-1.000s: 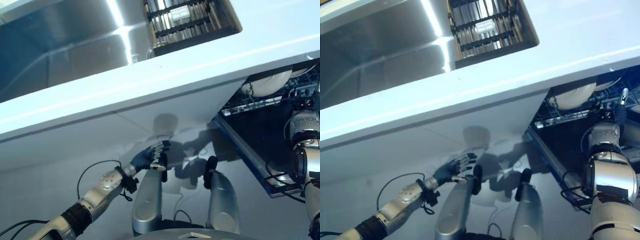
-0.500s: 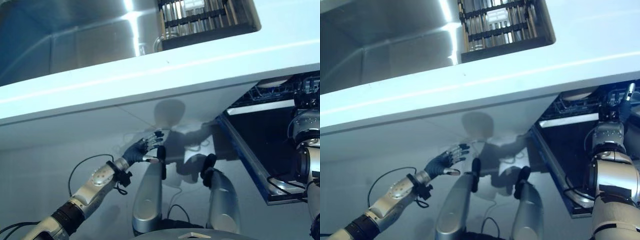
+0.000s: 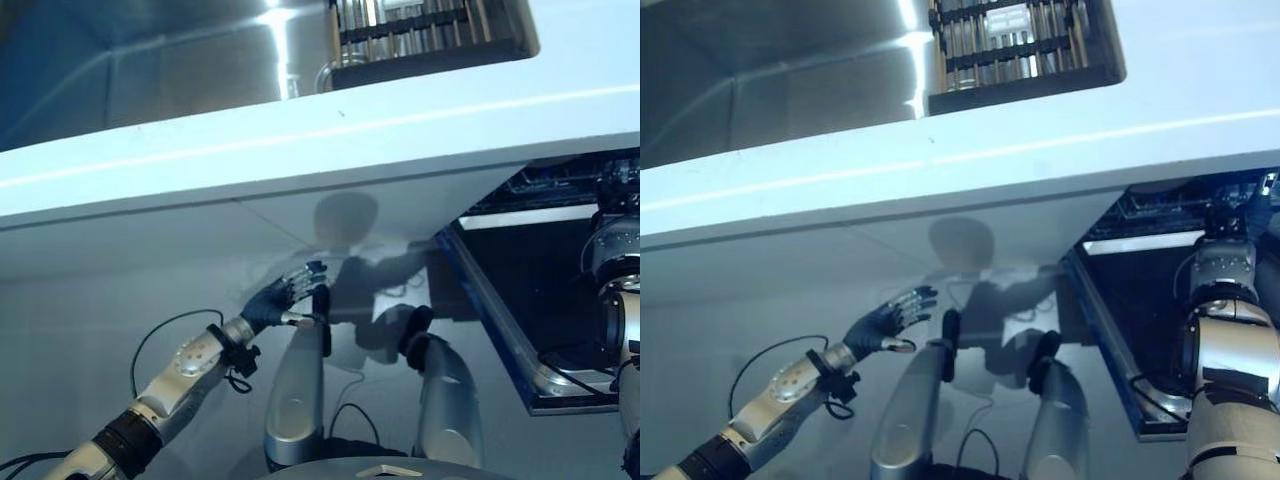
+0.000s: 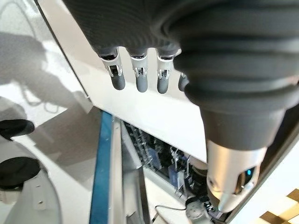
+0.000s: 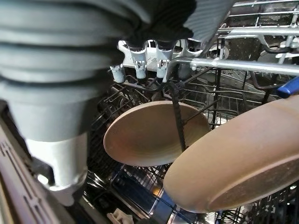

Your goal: Pick up plates and place into dishwasher.

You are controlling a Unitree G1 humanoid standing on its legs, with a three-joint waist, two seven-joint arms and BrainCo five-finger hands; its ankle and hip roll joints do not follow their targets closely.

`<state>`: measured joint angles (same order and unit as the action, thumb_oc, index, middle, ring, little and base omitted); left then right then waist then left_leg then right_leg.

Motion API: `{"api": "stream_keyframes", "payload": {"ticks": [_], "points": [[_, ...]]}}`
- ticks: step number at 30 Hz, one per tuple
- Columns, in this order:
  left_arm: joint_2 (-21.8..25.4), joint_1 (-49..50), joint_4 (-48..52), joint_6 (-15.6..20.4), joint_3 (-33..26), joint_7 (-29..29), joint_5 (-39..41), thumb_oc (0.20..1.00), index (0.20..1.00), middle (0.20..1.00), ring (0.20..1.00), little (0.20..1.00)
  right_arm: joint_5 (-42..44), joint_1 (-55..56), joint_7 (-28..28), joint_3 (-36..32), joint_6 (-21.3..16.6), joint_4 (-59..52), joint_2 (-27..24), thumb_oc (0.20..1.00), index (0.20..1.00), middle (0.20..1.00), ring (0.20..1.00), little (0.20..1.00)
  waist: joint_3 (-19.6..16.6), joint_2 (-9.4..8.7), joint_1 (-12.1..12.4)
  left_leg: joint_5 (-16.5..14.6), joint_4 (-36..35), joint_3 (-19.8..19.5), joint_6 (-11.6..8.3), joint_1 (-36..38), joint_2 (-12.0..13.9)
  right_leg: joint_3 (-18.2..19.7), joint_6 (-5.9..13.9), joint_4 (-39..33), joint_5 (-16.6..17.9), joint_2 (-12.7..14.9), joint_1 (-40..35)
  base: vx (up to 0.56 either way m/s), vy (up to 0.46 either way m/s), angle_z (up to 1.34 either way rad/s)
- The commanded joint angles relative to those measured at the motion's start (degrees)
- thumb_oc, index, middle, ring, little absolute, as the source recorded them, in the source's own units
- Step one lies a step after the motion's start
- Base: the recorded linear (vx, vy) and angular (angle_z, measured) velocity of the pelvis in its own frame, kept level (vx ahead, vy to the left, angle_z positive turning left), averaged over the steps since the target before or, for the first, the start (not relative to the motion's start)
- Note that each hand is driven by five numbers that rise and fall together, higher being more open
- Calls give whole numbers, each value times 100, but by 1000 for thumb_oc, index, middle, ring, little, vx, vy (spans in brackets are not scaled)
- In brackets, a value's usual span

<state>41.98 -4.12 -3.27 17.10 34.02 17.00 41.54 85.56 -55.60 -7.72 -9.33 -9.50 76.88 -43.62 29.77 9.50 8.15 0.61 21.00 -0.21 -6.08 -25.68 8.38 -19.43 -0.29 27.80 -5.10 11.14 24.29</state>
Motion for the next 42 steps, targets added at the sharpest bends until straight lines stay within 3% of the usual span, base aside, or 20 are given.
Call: {"api": "stream_keyframes", "payload": {"ticks": [1,13,28,42], "points": [[153,228,599,227,-250,116,138,1000,1000,1000,1000,1000,-184,-721,-350,325,-174,-494,-279,1000,1000,1000,1000,1000,-90,102,221,252,-170,26,-48,-369,320,137,234,113,-128,-72,44,9,-4,6],[211,390,635,414,-401,122,157,1000,1000,1000,1000,1000,-50,-1020,-430,493,-157,-469,-309,1000,1000,1000,1000,1000,-51,8,394,505,-476,-145,-66,-396,321,-13,85,127,-154,-192,160,-16,-4,6],[60,604,502,551,-545,281,-11,1000,1000,1000,1000,1000,231,-651,-544,231,-111,-460,-371,1000,1000,1000,1000,1000,-193,-94,385,320,-392,11,11,-285,168,-59,145,5,-64,-86,64,-16,43,4],[-166,807,-55,747,-720,392,60,1000,1000,1000,1000,1000,949,1083,-360,-702,-49,-748,-156,1000,1000,1000,1000,1000,-638,-554,259,-81,-455,184,130,353,29,80,286,-629,-27,-218,-757,21,47,-3]]}}
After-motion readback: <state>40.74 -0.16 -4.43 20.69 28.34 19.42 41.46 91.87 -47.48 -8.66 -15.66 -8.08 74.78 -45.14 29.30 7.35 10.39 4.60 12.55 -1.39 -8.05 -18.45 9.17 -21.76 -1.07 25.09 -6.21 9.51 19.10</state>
